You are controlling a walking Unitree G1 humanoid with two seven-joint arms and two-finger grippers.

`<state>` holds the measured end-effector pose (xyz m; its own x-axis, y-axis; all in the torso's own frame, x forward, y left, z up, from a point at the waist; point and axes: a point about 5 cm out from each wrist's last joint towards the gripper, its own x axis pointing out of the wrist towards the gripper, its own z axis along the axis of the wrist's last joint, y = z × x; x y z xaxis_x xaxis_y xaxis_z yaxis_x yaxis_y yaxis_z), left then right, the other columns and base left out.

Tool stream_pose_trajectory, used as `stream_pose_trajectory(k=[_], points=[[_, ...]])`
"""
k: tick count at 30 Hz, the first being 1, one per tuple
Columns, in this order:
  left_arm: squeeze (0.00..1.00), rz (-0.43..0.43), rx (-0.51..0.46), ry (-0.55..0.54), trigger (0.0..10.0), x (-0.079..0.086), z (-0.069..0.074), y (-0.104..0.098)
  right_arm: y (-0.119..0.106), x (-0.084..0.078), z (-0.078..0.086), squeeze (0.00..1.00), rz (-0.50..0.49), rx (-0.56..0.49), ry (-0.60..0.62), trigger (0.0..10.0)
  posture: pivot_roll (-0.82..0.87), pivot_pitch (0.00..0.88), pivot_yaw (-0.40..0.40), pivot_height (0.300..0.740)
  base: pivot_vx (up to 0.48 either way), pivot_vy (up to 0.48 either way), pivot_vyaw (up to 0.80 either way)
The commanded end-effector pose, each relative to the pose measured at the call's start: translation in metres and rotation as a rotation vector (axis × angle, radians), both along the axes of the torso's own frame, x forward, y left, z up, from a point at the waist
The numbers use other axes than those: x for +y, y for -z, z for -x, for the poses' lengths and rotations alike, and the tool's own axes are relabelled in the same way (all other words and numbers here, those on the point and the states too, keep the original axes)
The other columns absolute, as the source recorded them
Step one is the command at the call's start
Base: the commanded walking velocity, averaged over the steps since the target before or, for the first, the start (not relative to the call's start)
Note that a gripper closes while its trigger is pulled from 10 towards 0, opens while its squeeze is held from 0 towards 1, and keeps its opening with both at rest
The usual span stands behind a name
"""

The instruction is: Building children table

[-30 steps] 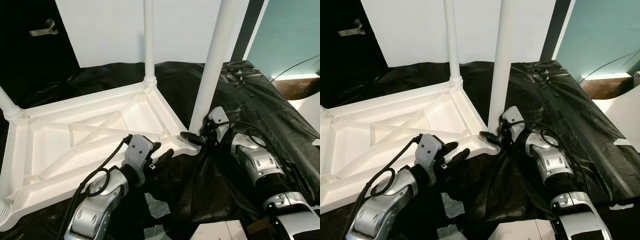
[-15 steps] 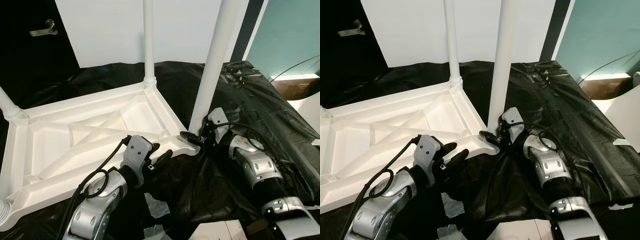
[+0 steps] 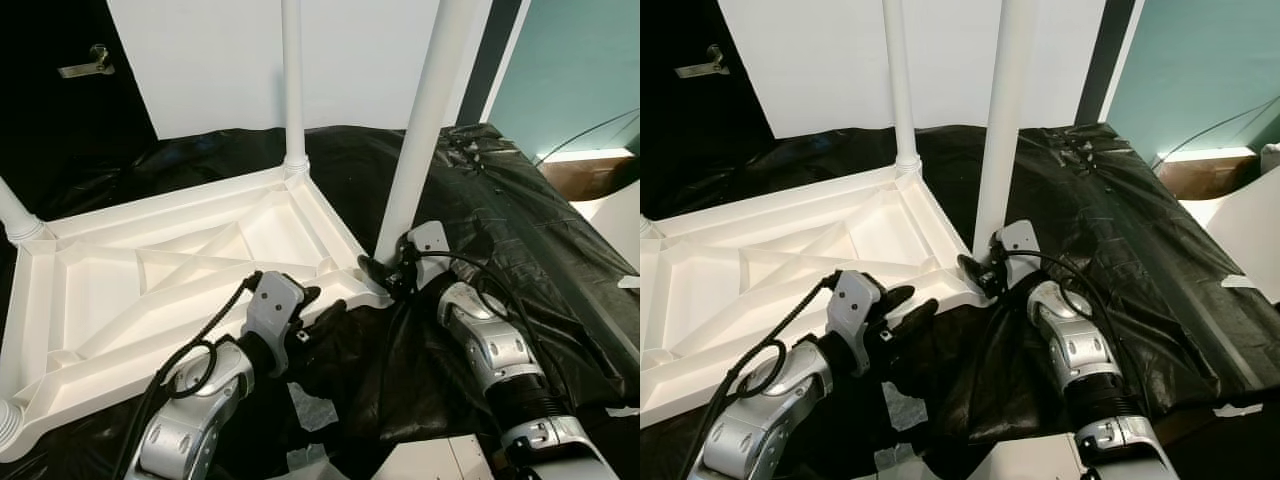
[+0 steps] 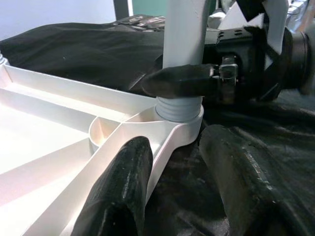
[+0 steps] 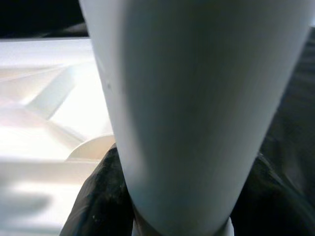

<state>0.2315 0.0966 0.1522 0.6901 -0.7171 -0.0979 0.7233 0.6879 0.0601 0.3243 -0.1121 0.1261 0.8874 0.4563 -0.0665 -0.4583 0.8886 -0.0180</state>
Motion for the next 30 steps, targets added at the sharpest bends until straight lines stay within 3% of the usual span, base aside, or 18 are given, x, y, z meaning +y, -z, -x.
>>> stream_pose_trajectory(k=[1, 2, 8, 9, 11, 12, 16, 20, 22, 23, 24, 25, 27, 30], points=[[0.0, -0.004, 0.014, -0.011, 10.0, 0.0, -0.001, 0.002, 0.024, -0.005, 0.005, 0.0, 0.024, 0.114, 0.052, 10.0, 0.09, 0.019, -0.013, 0.74, 0.0, 0.0, 0.0], [0.0, -0.003, 0.013, -0.008, 10.0, 0.0, -0.001, 0.002, 0.026, 0.001, 0.008, 0.0, -0.024, 0.121, 0.146, 10.0, 0.09, 0.012, -0.013, 0.74, 0.0, 0.0, 0.0], [0.0, -0.005, 0.009, 0.002, 10.0, -0.001, -0.003, 0.002, 0.022, 0.008, 0.011, 0.0, -0.077, 0.095, 0.181, 10.0, 0.09, 0.0, -0.017, 0.74, 0.0, 0.0, 0.0], [0.0, -0.004, 0.008, 0.005, 10.0, -0.002, -0.003, 0.002, 0.019, 0.008, 0.011, 0.13, -0.08, 0.075, 0.156, 10.0, 0.09, 0.0, -0.017, 0.74, 0.0, 0.0, 0.0], [0.0, -0.004, 0.008, 0.005, 10.0, -0.002, -0.003, 0.002, 0.019, 0.008, 0.011, 0.13, -0.08, 0.075, 0.156, 10.0, 0.09, 0.0, -0.017, 0.74, 0.0, 0.0, 0.0], [0.0, -0.004, 0.008, 0.006, 10.0, -0.002, -0.003, 0.002, 0.018, 0.007, 0.011, 1.0, -0.082, 0.067, 0.139, 10.0, 0.09, 0.0, -0.02, 0.74, 0.0, 0.0, 0.0], [0.0, -0.003, 0.008, 0.007, 10.0, -0.002, -0.003, 0.002, 0.016, 0.005, 0.011, 1.0, -0.084, 0.056, 0.116, 10.0, 0.09, 0.0, -0.02, 0.74, 0.0, 0.0, 0.0], [0.0, -0.003, 0.01, 0.009, 10.0, -0.003, -0.003, 0.003, 0.007, -0.01, 0.012, 1.0, -0.08, 0.013, -0.002, 10.0, 0.09, 0.0, -0.019, 0.74, 0.0, 0.0, 0.0], [0.0, -0.003, 0.01, 0.009, 10.0, -0.003, -0.003, 0.003, 0.007, -0.01, 0.012, 1.0, -0.08, 0.013, -0.002, 10.0, 0.09, 0.0, -0.019, 0.74, 0.0, 0.0, 0.0], [0.0, -0.003, 0.011, 0.01, 10.0, -0.002, -0.003, 0.002, 0.004, -0.015, 0.012, 0.82, -0.065, 0.005, -0.041, 10.0, 0.09, 0.0, -0.019, 0.74, 0.0, 0.0, 0.0], [0.0, -0.003, 0.011, 0.01, 10.0, -0.002, -0.003, 0.002, 0.004, -0.015, 0.012, 0.82, -0.065, 0.005, -0.041, 10.0, 0.09, 0.0, -0.019, 0.74, 0.0, 0.0, 0.0], [0.0, -0.003, 0.012, 0.012, 10.0, -0.002, -0.003, 0.002, 0.001, -0.018, 0.011, 0.0, -0.046, -0.009, -0.079, 10.0, 0.08, 0.0, -0.017, 0.74, 0.0, 0.0, 0.0], [0.0, -0.003, 0.012, 0.012, 10.0, -0.002, -0.003, 0.002, 0.001, -0.018, 0.011, 0.0, -0.046, -0.009, -0.079, 10.0, 0.08, 0.0, -0.017, 0.74, 0.0, 0.0, 0.0], [0.0, -0.004, 0.012, 0.018, 10.0, -0.003, -0.003, 0.002, -0.007, -0.023, 0.005, 0.0, 0.002, -0.028, -0.214, 10.0, 0.08, 0.0, -0.016, 0.74, 0.0, 0.0, 0.0]])
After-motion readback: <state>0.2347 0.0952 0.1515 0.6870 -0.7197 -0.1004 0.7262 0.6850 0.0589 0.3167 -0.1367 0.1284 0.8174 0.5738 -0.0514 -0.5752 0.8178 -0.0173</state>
